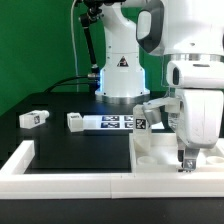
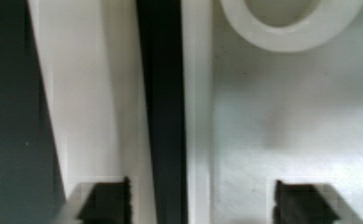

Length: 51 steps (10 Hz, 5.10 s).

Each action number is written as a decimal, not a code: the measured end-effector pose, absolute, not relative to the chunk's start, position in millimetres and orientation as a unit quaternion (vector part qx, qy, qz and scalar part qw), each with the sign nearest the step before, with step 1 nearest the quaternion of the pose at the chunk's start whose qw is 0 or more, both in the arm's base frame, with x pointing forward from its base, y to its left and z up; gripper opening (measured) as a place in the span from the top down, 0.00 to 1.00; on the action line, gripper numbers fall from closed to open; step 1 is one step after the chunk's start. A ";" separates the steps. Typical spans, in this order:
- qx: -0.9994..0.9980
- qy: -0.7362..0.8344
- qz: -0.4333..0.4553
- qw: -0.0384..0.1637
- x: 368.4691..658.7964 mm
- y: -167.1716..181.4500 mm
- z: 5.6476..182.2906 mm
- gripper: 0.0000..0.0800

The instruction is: Assemble square table

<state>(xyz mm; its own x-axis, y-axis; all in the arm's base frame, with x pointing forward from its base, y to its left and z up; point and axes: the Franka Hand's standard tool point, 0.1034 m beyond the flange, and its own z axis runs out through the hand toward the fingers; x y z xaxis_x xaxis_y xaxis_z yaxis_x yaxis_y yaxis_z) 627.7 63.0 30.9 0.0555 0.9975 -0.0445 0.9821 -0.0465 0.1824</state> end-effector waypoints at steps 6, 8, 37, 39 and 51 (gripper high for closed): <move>0.723 0.685 0.047 0.082 627.7 61.5 30.7 0.19; 0.723 0.684 0.047 0.082 627.8 60.9 30.6 0.19; 0.940 0.272 -0.196 0.058 460.9 -85.9 69.9 0.19; 0.935 0.220 -0.273 0.053 421.4 -106.9 63.2 0.19; 0.898 0.150 -0.410 0.051 358.8 -146.2 30.7 0.19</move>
Offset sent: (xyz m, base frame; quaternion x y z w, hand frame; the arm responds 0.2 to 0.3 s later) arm 0.0000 0.0000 0.0000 0.0000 0.0000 0.0000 1.0000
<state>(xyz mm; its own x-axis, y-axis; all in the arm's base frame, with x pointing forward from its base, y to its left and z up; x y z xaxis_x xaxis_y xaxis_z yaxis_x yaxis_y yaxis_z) 358.8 -146.2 30.7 0.6183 0.2277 -0.7522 0.3118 -0.9496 -0.0311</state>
